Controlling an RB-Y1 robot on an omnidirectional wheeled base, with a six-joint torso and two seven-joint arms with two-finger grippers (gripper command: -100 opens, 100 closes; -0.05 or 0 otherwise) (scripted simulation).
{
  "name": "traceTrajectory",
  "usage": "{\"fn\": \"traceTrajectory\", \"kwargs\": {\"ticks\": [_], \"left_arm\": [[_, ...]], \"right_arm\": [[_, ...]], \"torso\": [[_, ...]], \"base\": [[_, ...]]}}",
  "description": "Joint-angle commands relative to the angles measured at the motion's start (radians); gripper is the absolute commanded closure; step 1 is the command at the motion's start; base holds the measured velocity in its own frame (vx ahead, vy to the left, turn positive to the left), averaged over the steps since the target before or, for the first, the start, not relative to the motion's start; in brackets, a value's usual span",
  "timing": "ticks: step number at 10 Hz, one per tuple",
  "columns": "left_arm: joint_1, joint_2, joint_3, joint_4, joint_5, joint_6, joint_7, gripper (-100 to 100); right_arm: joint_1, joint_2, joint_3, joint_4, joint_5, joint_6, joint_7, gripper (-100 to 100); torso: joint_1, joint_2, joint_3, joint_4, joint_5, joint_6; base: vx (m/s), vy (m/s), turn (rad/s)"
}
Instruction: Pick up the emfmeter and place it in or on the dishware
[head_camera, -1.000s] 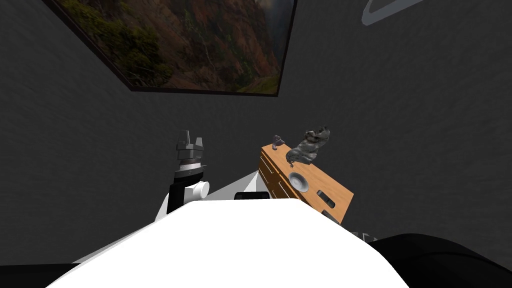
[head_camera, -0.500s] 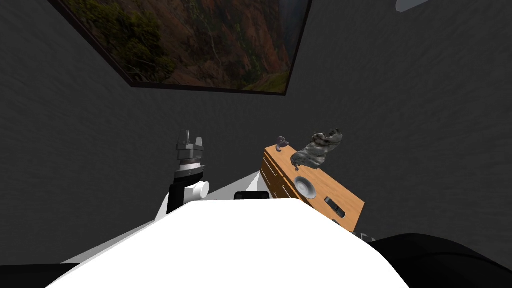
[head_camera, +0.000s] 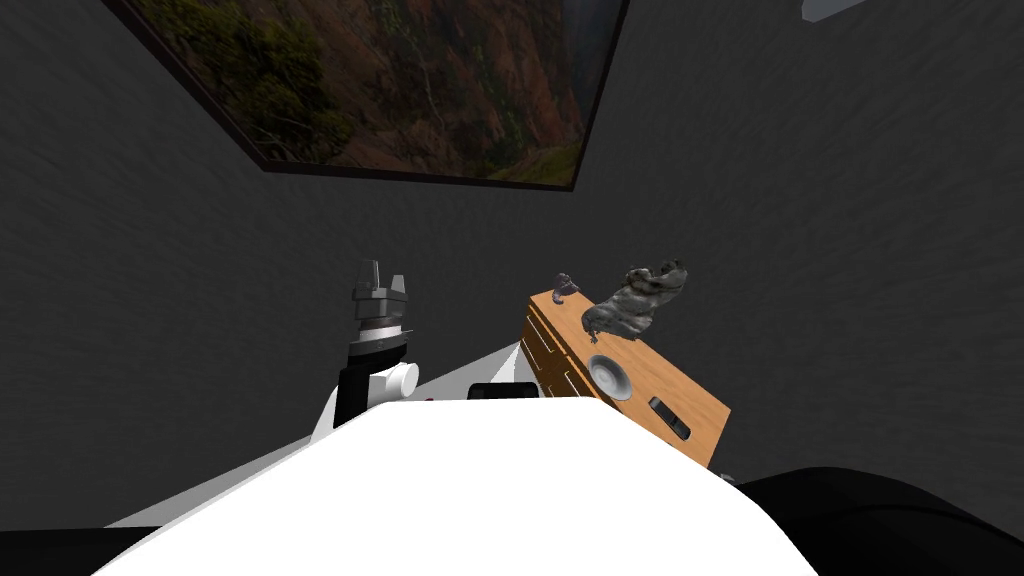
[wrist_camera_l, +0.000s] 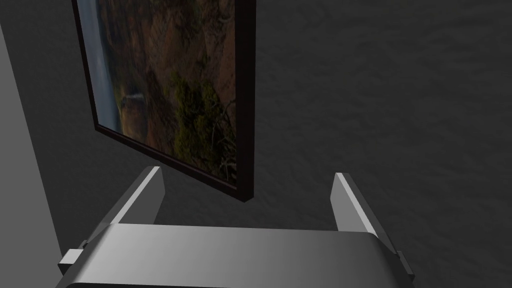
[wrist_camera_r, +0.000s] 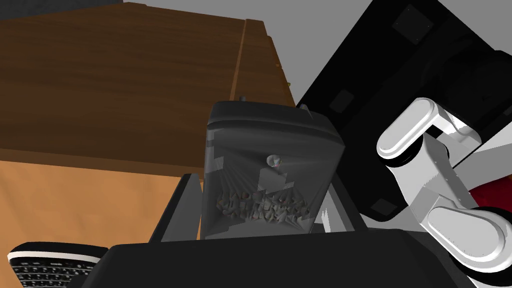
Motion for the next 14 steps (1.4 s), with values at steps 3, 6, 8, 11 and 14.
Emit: {"fn": "traceTrajectory", "kwargs": {"ticks": [3, 6, 8, 11, 14], "left_arm": [[0.0, 0.0, 0.0, 0.0, 0.0, 0.0, 0.0, 0], [0.0, 0.0, 0.0, 0.0, 0.0, 0.0, 0.0, 0], [0.0, 0.0, 0.0, 0.0, 0.0, 0.0, 0.0, 0], [0.0, 0.0, 0.0, 0.0, 0.0, 0.0, 0.0, 0], [0.0, 0.0, 0.0, 0.0, 0.0, 0.0, 0.0, 0]], "right_arm": [[0.0, 0.0, 0.0, 0.0, 0.0, 0.0, 0.0, 100], [0.007, -0.056, -0.018, -0.019, -0.012, -0.026, -0.005, 100], [0.002, -0.065, -0.013, -0.026, -0.01, -0.023, -0.013, 100], [0.045, -0.097, 0.001, 0.013, -0.029, -0.043, -0.046, 100], [0.076, -0.119, 0.019, 0.041, -0.051, -0.076, -0.078, 100]], "torso": [[0.0, 0.0, 0.0, 0.0, 0.0, 0.0], [0.001, 0.0, 0.0, 0.0, 0.001, 0.001], [0.004, 0.0, 0.0, 0.0, 0.002, 0.001], [-0.001, 0.003, 0.001, 0.0, 0.002, 0.003], [0.0, 0.001, 0.001, 0.0, 0.001, 0.001]], "base": [[0.0, 0.0, 0.0], [-0.004, 0.023, -0.067], [-0.006, 0.029, -0.04], [-0.036, -0.017, -0.04], [-0.002, 0.001, 0.056]]}}
